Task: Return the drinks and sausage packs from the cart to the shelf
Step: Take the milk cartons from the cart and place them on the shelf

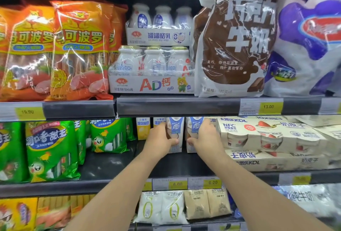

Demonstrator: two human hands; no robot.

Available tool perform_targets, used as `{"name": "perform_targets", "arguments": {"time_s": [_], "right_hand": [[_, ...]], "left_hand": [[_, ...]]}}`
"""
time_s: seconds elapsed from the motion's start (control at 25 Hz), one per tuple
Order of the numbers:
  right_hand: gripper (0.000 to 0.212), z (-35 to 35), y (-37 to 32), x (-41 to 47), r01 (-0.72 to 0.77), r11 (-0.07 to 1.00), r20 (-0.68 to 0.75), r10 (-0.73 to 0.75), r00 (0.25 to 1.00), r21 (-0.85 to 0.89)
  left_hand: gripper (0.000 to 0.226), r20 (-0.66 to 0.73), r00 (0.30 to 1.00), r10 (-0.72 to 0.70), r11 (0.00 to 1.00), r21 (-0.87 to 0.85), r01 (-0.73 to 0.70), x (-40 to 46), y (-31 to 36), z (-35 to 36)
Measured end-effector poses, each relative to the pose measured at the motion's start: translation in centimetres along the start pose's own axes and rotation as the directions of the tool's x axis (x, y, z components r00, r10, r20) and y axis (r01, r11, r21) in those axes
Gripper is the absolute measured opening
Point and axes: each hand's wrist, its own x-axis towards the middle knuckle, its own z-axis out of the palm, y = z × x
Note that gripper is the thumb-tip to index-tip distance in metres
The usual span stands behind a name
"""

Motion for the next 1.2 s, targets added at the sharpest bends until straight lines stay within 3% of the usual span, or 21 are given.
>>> {"name": "perform_targets", "arguments": {"time_s": [0.2,0.36,0.44,0.56,0.68,0.76,0.88,1.04,1.2], "right_hand": [[0.057,0.1,0.1,-0.2,-0.006,1.000,-0.008,0.007,1.000,0.022],[0.054,-0.7,0.1,-1.5,-0.024,0.998,0.046,0.021,0.999,0.060],[0.048,-1.6,0.0,-2.5,0.004,1.000,0.046,-0.006,0.999,0.030],[0.045,-3.9,0.6,-4.9,0.088,0.996,0.066,-0.086,0.994,-0.030],[0.049,-7.7,2.9,-7.4,0.138,0.990,0.027,-0.138,0.990,-0.001],[0.048,-10.8,5.3,-9.0,0.115,0.993,-0.017,-0.115,0.993,-0.022],[0.053,-15.5,10.9,-12.4,0.044,0.990,-0.060,-0.053,0.997,-0.137],[0.069,-21.4,19.9,-18.6,-0.176,0.950,-0.083,0.160,0.984,-0.258],[0.072,-27.0,29.0,-26.2,-0.410,0.873,-0.163,0.378,0.911,-0.265]], "left_hand": [[0.049,0.016,1.000,-0.003,1.000,-0.015,0.003,0.0,-0.1,0.0],[0.077,0.055,0.998,-0.030,0.999,0.029,0.029,-1.4,-0.4,-0.7],[0.079,0.069,0.997,-0.035,0.994,0.106,0.028,-3.2,-0.4,-1.6],[0.057,0.095,0.995,0.013,0.984,0.173,-0.029,-5.9,0.7,-3.6],[0.028,0.156,0.966,0.208,0.966,0.122,-0.228,-8.4,4.3,-4.2],[0.025,0.241,0.905,0.351,0.919,0.098,-0.382,-9.8,7.0,-2.9],[0.036,0.447,0.745,0.495,0.809,0.076,-0.583,-11.6,10.6,2.4],[0.054,0.675,0.537,0.506,0.708,0.030,-0.706,-13.9,15.2,10.8],[0.057,0.755,0.379,0.535,0.630,-0.057,-0.775,-17.3,21.7,19.8]]}}
